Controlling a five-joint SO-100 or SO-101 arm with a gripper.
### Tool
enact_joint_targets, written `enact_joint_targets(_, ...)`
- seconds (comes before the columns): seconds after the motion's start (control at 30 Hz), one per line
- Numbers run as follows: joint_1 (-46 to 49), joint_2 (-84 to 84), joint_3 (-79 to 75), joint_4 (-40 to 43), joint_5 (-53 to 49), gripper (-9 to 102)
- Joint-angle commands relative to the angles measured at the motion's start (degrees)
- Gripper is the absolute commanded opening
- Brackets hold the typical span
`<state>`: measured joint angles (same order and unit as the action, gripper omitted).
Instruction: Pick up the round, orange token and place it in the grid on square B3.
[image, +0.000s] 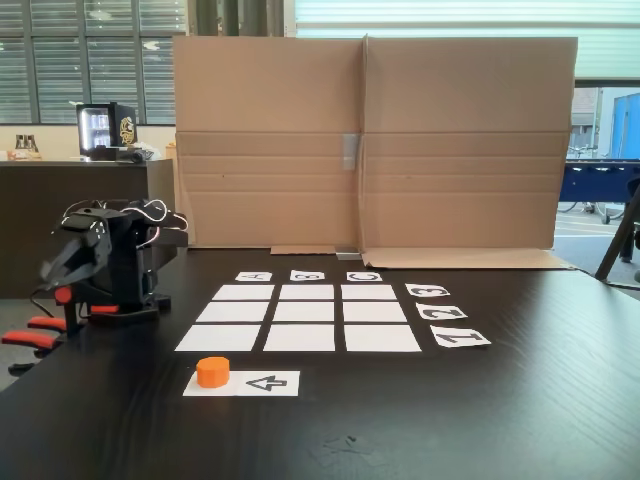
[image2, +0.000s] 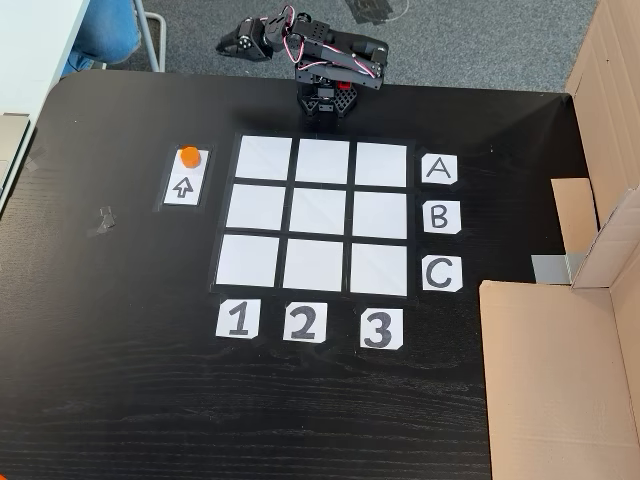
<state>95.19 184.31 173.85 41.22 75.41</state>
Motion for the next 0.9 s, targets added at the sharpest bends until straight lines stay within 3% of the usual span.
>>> enact_joint_targets(0.0, -1.05, -5.19, -6.86, 2.99, -1.23, -1)
enact_joint_targets(0.33, -5.71, -26.89, -26.19, 8.79, -2.2, -1)
enact_joint_targets(0.7, -9.58, -53.35, -53.61, 27.42, -3.6, 1)
enact_joint_targets(0.77, -10.28, -56.43, -56.6, 29.53, -3.6, 14)
enact_joint_targets(0.87, -11.34, -61.26, -62.05, 33.13, -3.34, 24)
